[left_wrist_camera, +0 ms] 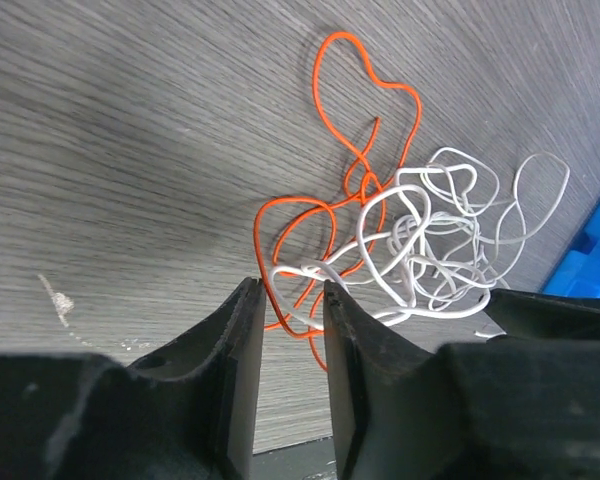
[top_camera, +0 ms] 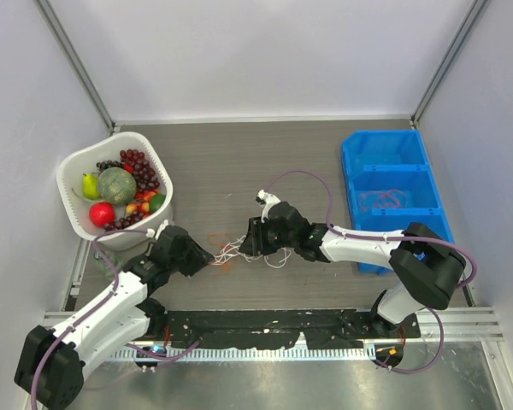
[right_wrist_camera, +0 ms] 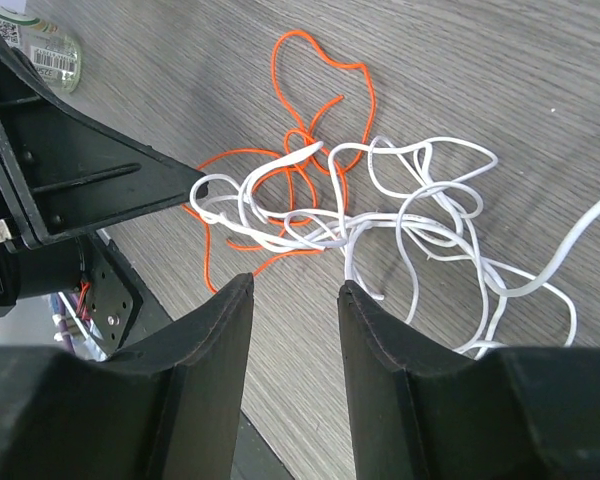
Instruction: Untangle the cables
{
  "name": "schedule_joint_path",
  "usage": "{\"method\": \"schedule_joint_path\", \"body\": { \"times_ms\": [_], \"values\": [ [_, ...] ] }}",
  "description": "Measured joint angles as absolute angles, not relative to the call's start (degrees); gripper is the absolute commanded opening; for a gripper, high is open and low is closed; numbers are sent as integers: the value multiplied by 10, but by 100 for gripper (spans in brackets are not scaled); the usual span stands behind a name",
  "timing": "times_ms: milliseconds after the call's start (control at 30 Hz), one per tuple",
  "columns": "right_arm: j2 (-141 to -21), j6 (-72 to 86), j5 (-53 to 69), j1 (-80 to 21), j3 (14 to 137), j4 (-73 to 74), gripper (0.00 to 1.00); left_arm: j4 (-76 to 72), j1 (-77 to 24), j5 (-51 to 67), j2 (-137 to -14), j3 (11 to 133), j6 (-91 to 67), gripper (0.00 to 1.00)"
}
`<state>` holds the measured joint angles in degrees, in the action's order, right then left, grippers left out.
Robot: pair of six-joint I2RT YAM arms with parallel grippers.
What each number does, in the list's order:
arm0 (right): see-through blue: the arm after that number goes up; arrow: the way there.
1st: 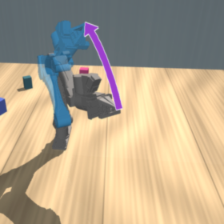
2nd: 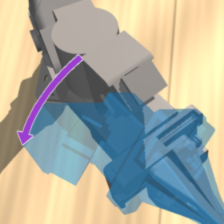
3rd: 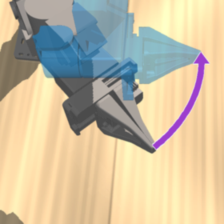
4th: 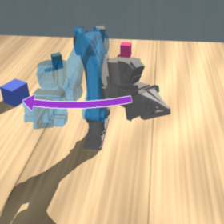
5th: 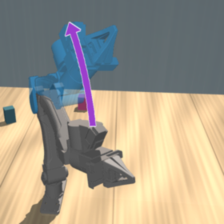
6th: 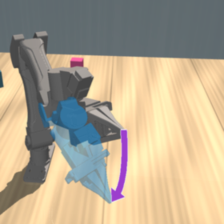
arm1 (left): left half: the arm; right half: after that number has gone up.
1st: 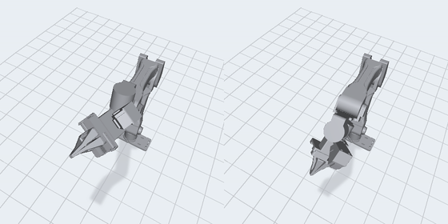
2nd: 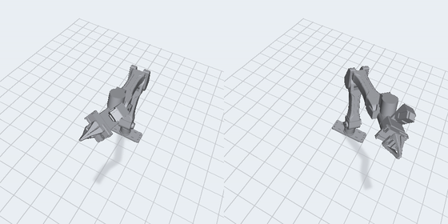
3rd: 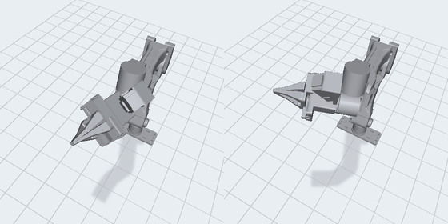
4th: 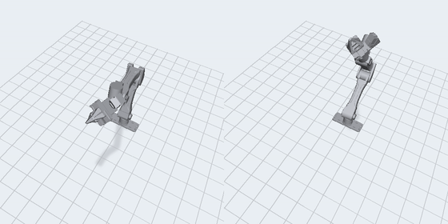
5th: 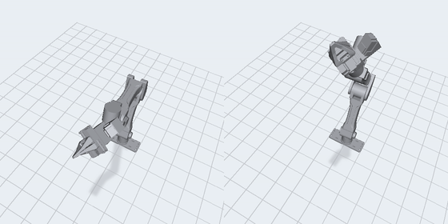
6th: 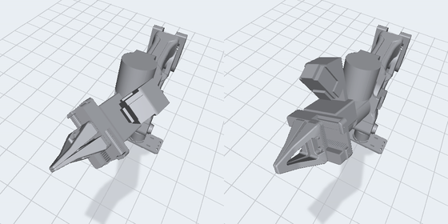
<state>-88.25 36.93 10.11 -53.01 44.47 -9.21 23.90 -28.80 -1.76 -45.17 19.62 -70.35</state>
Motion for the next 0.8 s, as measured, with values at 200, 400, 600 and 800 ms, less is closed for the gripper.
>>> {"method": "schedule_joint_path", "body": {
  "times_ms": [200, 400, 600, 800],
  "values": [
    [-887, 370, 77, -530, 451, -79, 46, 225, -287, -8, -460, 196, -697, 2],
    [-913, 375, 26, -530, 464, -64, 46, 278, -287, -24, -401, 234, -638, 0],
    [-950, 391, -44, -528, 476, -26, 44, 329, -287, -82, -269, 359, -545, 0],
    [-974, 405, -65, -522, 494, -2, 44, 324, -287, -131, -180, 528, -428, 0]
  ]
}}
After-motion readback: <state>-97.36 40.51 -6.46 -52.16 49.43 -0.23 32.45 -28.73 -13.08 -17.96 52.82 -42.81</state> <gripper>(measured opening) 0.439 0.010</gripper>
